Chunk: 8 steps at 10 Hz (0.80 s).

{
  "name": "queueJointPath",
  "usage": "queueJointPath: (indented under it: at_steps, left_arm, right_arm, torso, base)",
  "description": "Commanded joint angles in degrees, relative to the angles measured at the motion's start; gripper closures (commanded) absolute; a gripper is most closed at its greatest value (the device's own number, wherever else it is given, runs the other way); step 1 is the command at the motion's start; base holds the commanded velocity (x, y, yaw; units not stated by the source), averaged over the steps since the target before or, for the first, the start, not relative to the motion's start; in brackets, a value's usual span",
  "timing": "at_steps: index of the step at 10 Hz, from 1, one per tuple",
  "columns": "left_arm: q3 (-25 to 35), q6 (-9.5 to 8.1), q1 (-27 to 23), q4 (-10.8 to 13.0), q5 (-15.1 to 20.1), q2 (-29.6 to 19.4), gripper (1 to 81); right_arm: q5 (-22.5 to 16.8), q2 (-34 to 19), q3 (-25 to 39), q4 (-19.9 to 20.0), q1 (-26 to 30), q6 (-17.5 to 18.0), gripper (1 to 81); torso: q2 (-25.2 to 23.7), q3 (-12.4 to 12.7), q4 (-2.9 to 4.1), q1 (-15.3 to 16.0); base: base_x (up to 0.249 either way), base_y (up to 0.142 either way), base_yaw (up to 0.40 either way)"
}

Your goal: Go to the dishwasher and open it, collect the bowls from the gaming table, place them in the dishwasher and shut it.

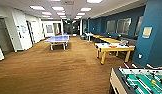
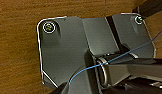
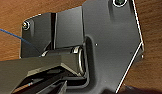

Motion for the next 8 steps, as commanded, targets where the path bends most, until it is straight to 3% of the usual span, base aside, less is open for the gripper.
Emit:
queueJointPath:
  at_steps: [1,8]
  left_arm:
    - [-0.17,0.19,-3.65,-0.08,1.90,-0.48,1.0]
    - [-0.08,0.19,-3.66,-0.08,1.99,-0.22,1.0]
  right_arm:
    - [-2.19,0.39,0.27,-0.07,4.13,-0.13,1.0]
    - [-2.19,0.39,0.27,0.11,4.13,-0.05,1.0]
  torso:
    - [0.00,0.00,0.00,0.00]
    - [-0.02,0.02,0.00,-0.01]
  base:
    - [0.195,0.000,0.000]
    - [0.204,0.000,0.000]
